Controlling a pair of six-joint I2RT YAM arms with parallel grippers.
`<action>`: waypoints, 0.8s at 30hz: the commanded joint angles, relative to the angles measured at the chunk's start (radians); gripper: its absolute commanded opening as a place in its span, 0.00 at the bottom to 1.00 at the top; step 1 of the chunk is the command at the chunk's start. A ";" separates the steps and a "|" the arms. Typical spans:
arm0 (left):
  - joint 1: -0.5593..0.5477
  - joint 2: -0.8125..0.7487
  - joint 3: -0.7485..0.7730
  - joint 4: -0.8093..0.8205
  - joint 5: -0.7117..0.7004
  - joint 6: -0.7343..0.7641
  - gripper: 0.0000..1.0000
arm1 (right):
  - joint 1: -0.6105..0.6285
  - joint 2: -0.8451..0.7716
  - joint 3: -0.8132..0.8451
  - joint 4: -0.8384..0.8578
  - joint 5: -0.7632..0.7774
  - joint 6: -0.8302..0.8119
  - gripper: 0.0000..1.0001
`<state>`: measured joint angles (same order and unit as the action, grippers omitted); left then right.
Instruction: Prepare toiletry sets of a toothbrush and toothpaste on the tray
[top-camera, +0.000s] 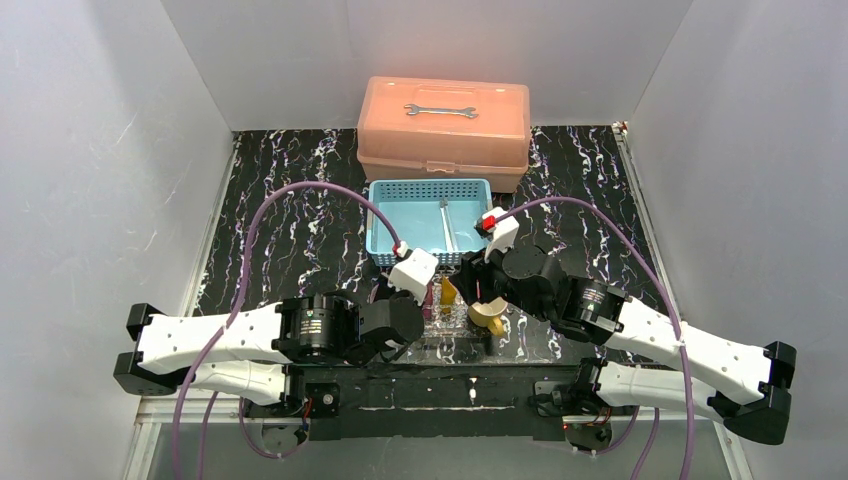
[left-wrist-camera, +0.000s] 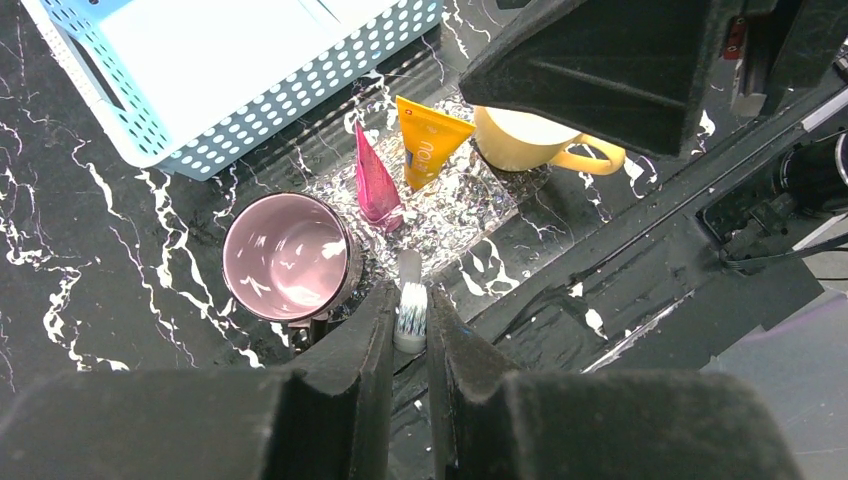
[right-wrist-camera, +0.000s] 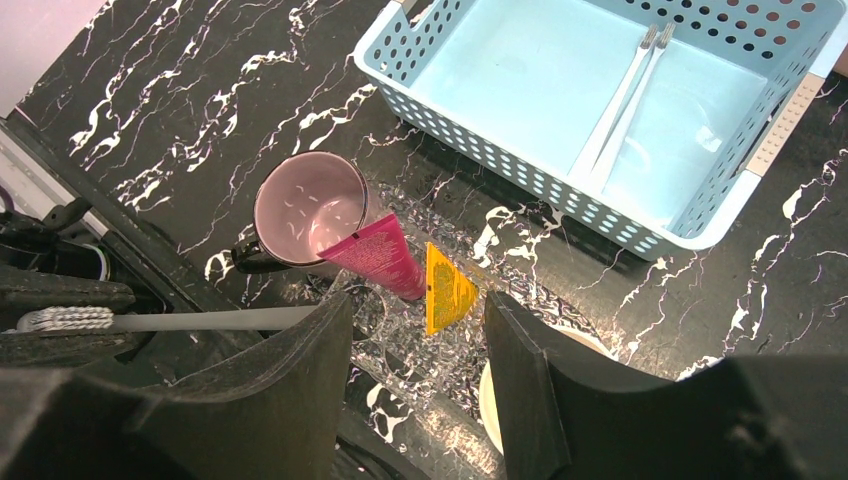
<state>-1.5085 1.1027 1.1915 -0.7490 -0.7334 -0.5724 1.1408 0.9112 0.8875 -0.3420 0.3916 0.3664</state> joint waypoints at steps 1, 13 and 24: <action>-0.003 -0.014 -0.023 0.046 -0.058 0.000 0.00 | 0.002 -0.013 0.004 0.032 0.023 -0.004 0.59; 0.012 -0.031 -0.110 0.132 -0.050 0.008 0.00 | 0.002 -0.018 -0.020 0.040 0.027 0.001 0.59; 0.018 -0.094 -0.280 0.339 -0.044 0.047 0.00 | 0.002 -0.021 -0.032 0.035 0.032 0.003 0.59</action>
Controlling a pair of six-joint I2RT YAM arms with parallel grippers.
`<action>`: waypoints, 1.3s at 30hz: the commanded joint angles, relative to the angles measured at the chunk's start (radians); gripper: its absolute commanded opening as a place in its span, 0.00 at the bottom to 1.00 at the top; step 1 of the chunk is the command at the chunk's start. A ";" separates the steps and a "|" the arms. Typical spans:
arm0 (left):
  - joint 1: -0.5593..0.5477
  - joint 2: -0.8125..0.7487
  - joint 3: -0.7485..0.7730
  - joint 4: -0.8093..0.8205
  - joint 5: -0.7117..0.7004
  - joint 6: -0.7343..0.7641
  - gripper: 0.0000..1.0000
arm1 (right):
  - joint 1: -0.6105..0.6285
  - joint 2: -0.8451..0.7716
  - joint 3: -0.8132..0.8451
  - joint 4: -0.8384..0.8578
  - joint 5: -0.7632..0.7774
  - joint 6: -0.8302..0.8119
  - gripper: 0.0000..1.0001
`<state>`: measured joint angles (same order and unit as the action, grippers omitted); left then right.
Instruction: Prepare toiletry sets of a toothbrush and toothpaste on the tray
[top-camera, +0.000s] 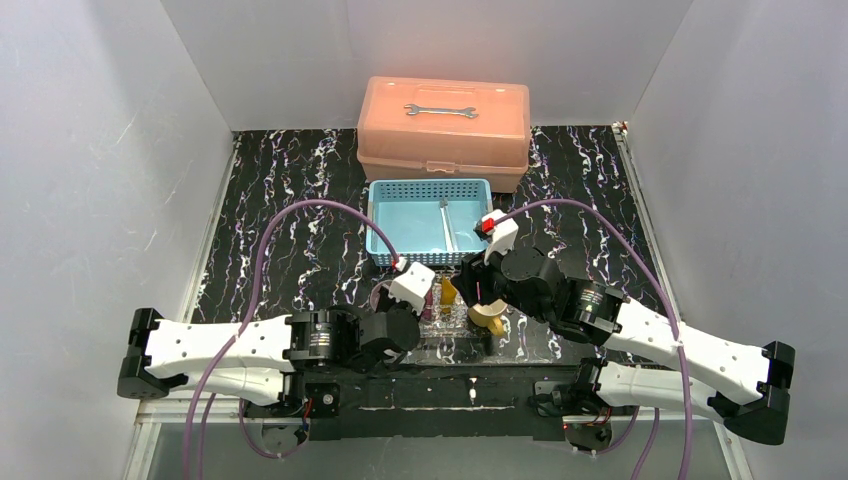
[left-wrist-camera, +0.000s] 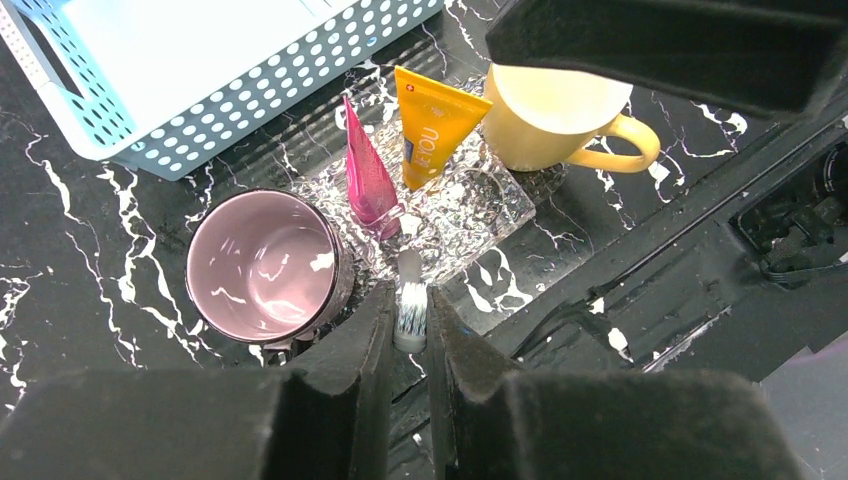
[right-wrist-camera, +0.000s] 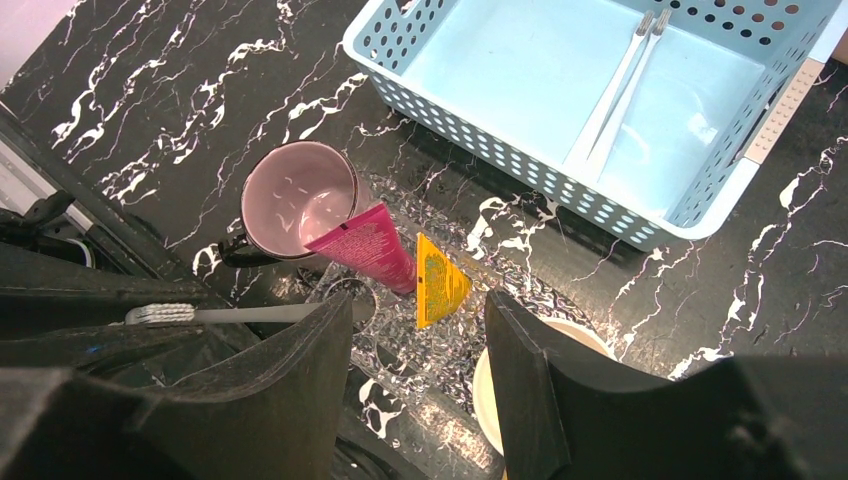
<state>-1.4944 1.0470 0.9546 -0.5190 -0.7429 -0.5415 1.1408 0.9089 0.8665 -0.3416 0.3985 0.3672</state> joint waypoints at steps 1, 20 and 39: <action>0.004 -0.043 -0.053 0.125 -0.035 0.021 0.00 | 0.002 -0.020 -0.011 0.034 0.025 0.003 0.59; 0.004 -0.014 -0.142 0.273 -0.107 0.079 0.00 | 0.002 -0.036 -0.029 0.029 0.030 0.010 0.60; 0.003 0.061 -0.166 0.342 -0.134 0.100 0.00 | 0.002 -0.030 -0.032 0.025 0.030 0.009 0.62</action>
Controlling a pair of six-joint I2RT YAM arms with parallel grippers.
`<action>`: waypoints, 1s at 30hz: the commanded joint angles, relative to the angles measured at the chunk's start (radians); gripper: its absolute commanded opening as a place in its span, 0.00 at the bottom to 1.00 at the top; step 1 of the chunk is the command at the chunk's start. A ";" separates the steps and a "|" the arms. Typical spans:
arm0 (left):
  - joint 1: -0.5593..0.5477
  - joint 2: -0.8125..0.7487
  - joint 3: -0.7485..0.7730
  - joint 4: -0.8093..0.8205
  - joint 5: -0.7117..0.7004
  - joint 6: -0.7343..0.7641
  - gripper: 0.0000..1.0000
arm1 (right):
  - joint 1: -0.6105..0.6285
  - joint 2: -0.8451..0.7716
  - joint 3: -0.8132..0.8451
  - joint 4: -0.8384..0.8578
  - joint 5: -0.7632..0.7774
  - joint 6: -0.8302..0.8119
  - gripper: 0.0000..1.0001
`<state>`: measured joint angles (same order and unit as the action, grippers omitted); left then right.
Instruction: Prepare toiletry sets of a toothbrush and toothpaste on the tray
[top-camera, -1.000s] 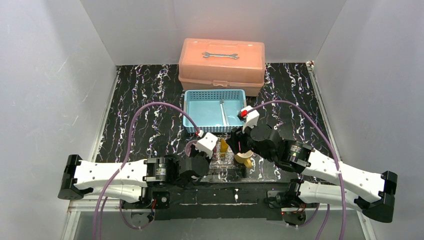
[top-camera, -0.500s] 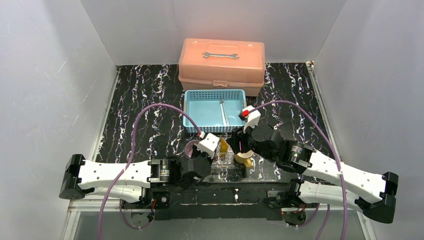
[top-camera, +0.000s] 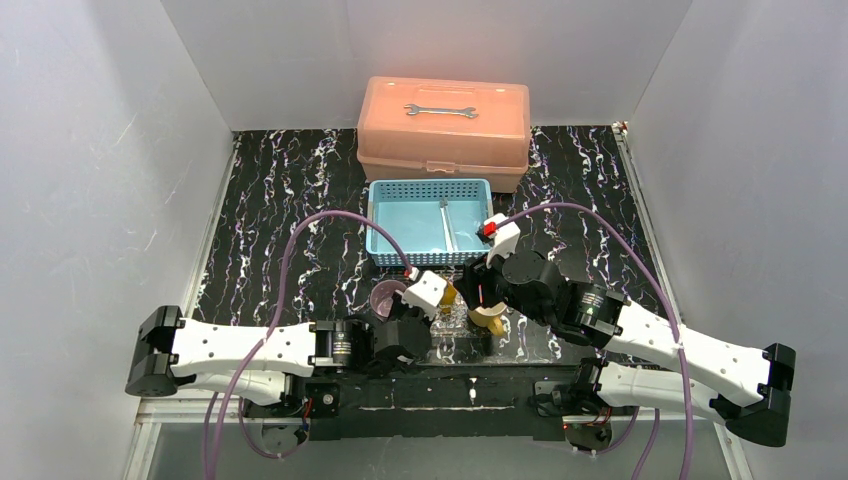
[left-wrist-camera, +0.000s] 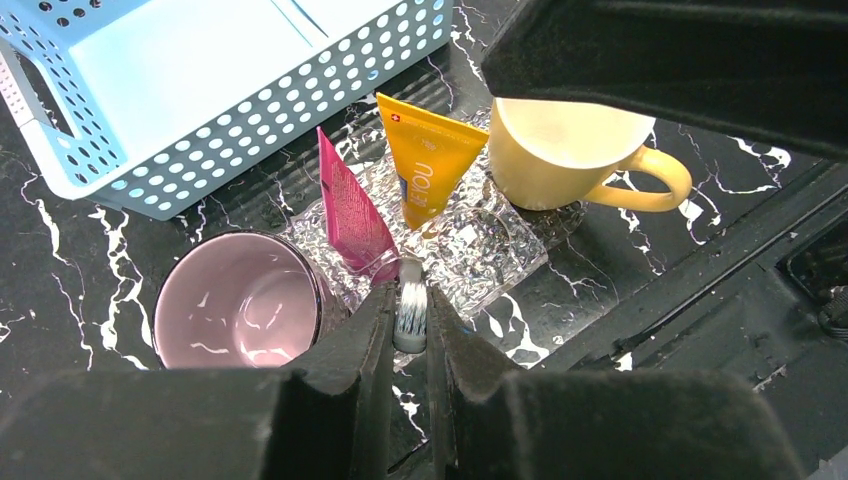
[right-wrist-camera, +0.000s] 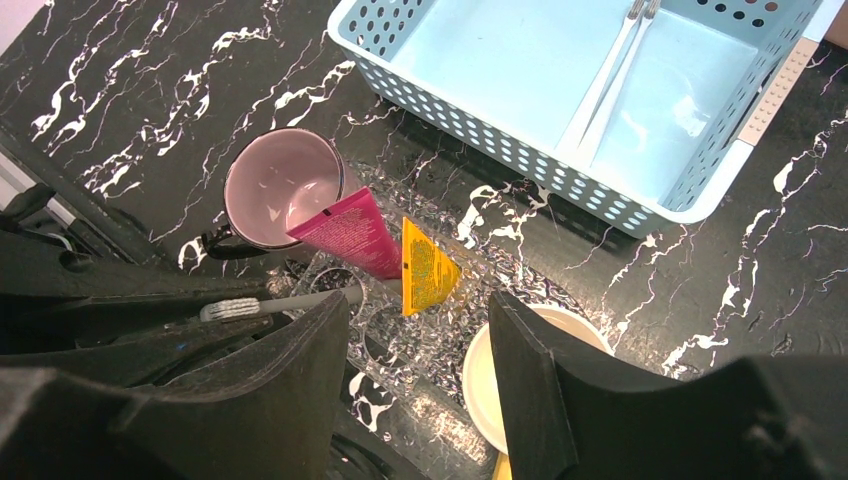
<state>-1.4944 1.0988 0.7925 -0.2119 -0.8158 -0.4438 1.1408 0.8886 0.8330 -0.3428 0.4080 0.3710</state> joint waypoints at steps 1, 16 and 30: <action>0.004 0.013 -0.005 0.037 -0.063 0.003 0.00 | 0.002 -0.010 0.000 0.027 0.021 0.005 0.62; 0.003 0.026 -0.029 0.049 -0.059 0.003 0.00 | 0.003 -0.012 -0.009 0.024 0.025 0.005 0.65; 0.003 -0.012 -0.044 0.002 -0.040 -0.024 0.30 | 0.002 -0.010 -0.015 0.031 0.020 0.010 0.67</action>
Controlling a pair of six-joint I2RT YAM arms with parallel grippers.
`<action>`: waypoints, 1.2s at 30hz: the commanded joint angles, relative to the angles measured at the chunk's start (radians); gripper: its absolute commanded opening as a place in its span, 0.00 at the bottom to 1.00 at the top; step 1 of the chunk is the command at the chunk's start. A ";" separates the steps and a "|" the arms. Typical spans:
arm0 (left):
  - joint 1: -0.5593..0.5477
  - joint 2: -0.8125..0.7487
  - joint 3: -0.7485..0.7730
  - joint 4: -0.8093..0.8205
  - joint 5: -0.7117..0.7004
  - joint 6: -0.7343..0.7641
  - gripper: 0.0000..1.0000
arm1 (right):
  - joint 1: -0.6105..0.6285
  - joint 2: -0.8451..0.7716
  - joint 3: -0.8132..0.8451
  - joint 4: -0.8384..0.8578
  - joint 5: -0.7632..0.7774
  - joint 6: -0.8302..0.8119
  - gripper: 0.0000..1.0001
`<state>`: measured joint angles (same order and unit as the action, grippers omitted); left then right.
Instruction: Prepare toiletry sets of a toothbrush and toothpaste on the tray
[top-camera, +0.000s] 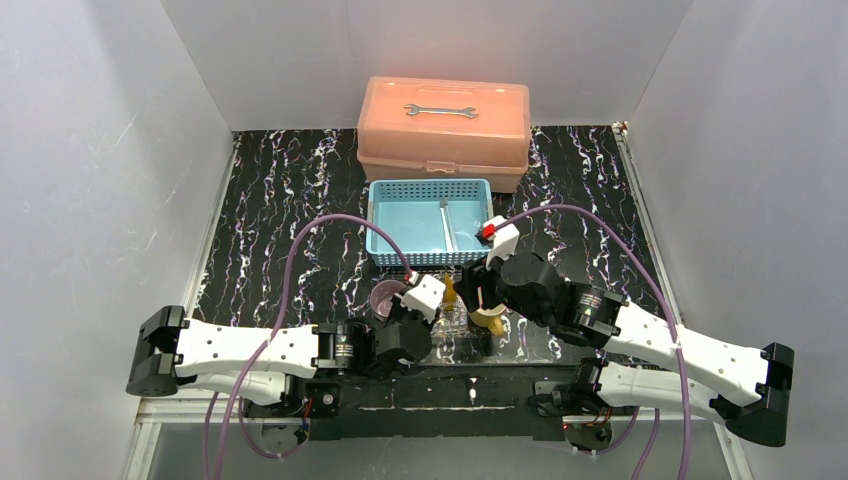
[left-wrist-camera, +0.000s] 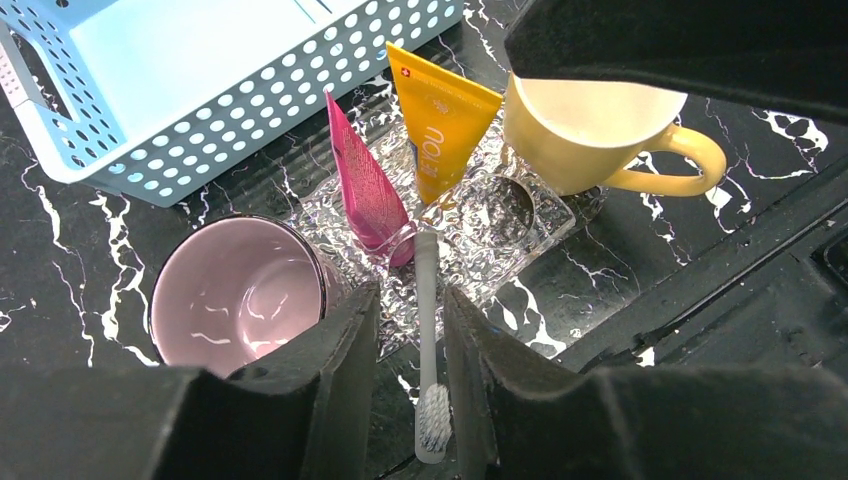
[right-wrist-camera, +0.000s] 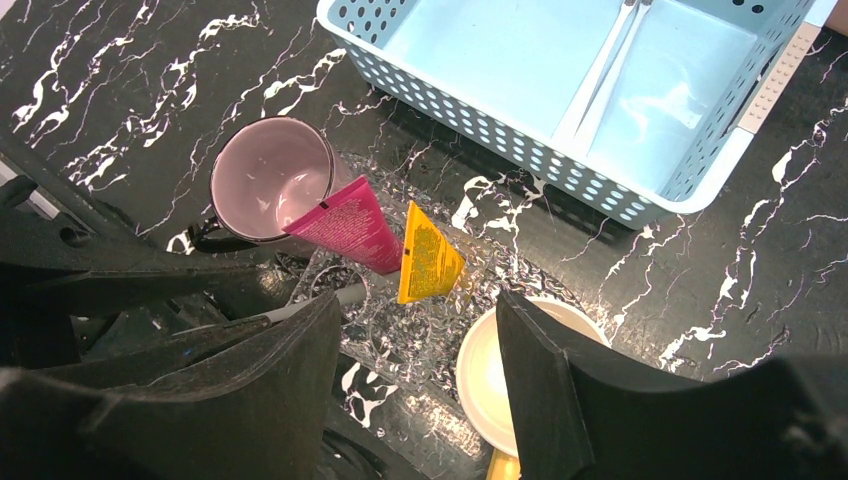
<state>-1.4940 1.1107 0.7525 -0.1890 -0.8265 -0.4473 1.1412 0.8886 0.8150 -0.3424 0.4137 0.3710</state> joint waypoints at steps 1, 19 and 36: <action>0.003 -0.024 -0.002 -0.025 -0.029 -0.021 0.30 | 0.002 -0.011 0.004 0.031 0.014 0.009 0.67; 0.003 -0.158 0.077 -0.183 0.010 -0.024 0.64 | 0.002 0.107 0.161 -0.011 0.058 -0.038 0.69; 0.202 -0.232 0.183 -0.363 0.270 -0.026 0.76 | -0.258 0.463 0.389 -0.055 -0.138 -0.113 0.69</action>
<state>-1.3556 0.9230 0.9142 -0.4900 -0.6434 -0.4580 0.9485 1.2995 1.1278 -0.4023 0.3569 0.2836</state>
